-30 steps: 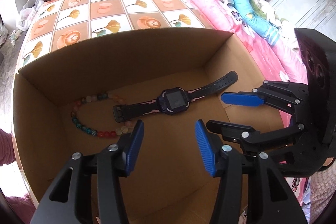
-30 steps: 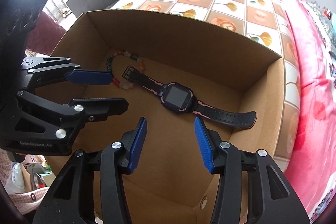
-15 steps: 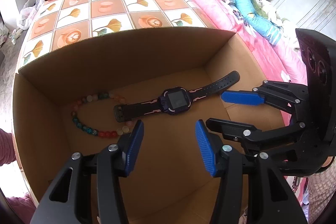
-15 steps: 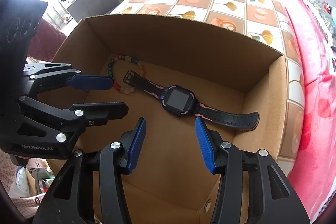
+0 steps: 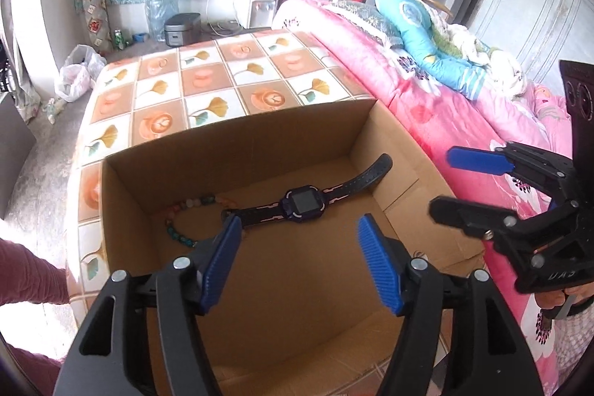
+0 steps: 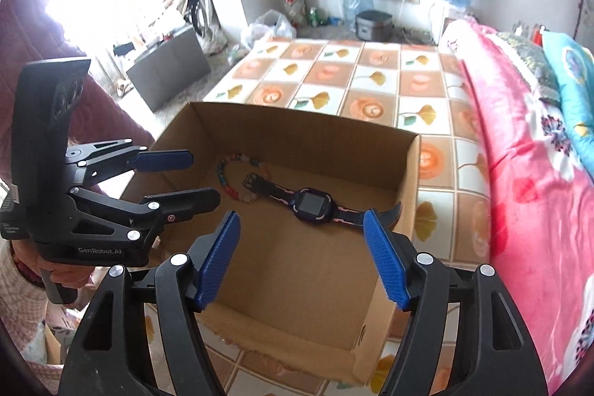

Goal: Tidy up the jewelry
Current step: 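Move both open tools out of the box back toward the table jewelry, then lower the left tool toward the small silver spring charm beside the bracelet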

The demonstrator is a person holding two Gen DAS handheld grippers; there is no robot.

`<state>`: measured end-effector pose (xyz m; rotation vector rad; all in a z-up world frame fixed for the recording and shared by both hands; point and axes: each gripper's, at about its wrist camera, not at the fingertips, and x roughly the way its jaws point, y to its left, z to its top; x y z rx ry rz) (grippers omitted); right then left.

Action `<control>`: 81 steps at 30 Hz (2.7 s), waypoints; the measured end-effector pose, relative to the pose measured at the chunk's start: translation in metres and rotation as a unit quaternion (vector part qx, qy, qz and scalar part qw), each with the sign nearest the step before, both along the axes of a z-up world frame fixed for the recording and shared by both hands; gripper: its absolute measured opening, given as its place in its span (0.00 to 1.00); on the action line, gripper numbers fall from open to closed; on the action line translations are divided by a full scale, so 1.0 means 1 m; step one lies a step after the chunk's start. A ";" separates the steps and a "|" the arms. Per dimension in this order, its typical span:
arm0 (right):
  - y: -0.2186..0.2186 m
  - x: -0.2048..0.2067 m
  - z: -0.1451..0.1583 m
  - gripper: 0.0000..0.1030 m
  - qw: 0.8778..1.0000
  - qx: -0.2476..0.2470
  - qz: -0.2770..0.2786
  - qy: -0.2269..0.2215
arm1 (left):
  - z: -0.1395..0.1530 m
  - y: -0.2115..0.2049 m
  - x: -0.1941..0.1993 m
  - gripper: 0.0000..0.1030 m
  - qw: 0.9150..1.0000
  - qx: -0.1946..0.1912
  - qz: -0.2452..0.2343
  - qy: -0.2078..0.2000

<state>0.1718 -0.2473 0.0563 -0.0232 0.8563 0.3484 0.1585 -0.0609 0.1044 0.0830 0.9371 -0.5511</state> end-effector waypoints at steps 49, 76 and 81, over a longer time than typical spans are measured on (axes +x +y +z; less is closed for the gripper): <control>0.038 -0.168 -0.133 0.46 0.998 0.039 -0.039 0.032 | -0.133 0.021 -0.192 0.44 0.994 0.052 -0.056 -0.076; 0.023 -0.164 -0.143 0.46 0.996 0.054 -0.063 0.036 | -0.141 0.001 -0.183 0.33 0.992 0.081 -0.069 -0.064; 0.022 -0.162 -0.145 0.46 0.995 0.058 -0.065 0.040 | -0.141 0.000 -0.183 0.32 0.992 0.083 -0.068 -0.064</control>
